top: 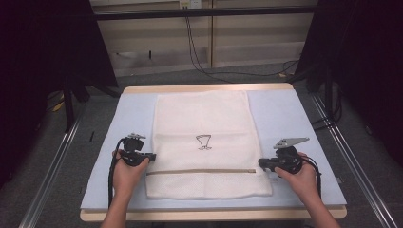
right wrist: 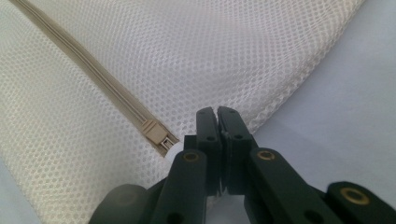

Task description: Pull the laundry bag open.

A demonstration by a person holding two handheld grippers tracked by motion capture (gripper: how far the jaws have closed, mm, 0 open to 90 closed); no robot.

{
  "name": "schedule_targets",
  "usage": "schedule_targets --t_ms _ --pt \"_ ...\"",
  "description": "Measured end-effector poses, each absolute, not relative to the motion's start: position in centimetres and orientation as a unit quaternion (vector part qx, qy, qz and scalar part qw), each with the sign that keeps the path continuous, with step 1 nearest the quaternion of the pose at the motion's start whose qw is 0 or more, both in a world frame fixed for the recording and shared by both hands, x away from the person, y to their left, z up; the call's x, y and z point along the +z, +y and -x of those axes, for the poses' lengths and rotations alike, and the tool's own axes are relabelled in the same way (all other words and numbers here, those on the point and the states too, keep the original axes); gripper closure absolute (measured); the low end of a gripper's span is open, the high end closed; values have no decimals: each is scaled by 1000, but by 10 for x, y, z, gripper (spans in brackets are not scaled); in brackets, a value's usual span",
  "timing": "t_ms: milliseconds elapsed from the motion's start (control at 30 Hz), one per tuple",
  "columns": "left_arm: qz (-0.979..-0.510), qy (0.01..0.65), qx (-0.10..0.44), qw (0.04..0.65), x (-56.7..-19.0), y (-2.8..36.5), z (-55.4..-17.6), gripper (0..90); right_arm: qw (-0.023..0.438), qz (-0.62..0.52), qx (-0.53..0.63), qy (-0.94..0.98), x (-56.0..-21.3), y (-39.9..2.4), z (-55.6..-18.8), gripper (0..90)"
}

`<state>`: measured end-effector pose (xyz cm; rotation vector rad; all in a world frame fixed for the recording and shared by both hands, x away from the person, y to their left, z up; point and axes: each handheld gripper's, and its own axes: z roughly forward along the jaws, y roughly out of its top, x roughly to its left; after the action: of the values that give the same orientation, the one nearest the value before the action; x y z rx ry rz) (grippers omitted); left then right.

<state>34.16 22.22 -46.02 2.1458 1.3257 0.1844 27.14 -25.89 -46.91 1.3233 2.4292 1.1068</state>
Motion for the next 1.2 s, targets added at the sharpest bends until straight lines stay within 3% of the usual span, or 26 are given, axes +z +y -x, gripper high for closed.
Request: schedule_targets --t_ms 700,767,800,867,967,1200 --pt "-810 505 58 294 -459 231 -340 853 79 -428 374 819 -471 -254 -266 888" --pt "-798 513 66 309 -458 231 -338 747 82 -427 377 818 -471 -254 -266 852" --pt "-794 513 66 320 -457 230 -338 747 82 -427 377 818 -471 -254 -266 852" --pt "-790 511 72 332 -453 229 -337 657 93 -421 384 816 -469 -255 -266 821" --pt "-800 493 71 335 -446 223 -336 640 116 -407 394 816 -465 -258 -265 809" --pt "-811 460 56 356 -440 195 -333 525 148 -361 400 829 -464 -261 -251 893"
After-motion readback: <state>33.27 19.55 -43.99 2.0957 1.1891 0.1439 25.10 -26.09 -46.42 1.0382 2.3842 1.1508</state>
